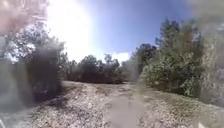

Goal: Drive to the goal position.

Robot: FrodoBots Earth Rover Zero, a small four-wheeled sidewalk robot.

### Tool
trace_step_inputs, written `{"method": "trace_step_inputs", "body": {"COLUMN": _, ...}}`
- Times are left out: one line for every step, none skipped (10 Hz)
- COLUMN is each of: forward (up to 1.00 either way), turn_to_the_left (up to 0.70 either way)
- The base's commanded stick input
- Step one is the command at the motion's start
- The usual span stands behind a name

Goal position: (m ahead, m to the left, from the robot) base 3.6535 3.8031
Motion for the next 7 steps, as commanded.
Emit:
{"method": "trace_step_inputs", "body": {"forward": 0.3, "turn_to_the_left": 0.0}}
{"method": "trace_step_inputs", "body": {"forward": 0.3, "turn_to_the_left": 0.0}}
{"method": "trace_step_inputs", "body": {"forward": 0.3, "turn_to_the_left": 0.0}}
{"method": "trace_step_inputs", "body": {"forward": 0.3, "turn_to_the_left": 0.0}}
{"method": "trace_step_inputs", "body": {"forward": 0.3, "turn_to_the_left": 0.0}}
{"method": "trace_step_inputs", "body": {"forward": 0.3, "turn_to_the_left": 0.0}}
{"method": "trace_step_inputs", "body": {"forward": 0.3, "turn_to_the_left": 0.0}}
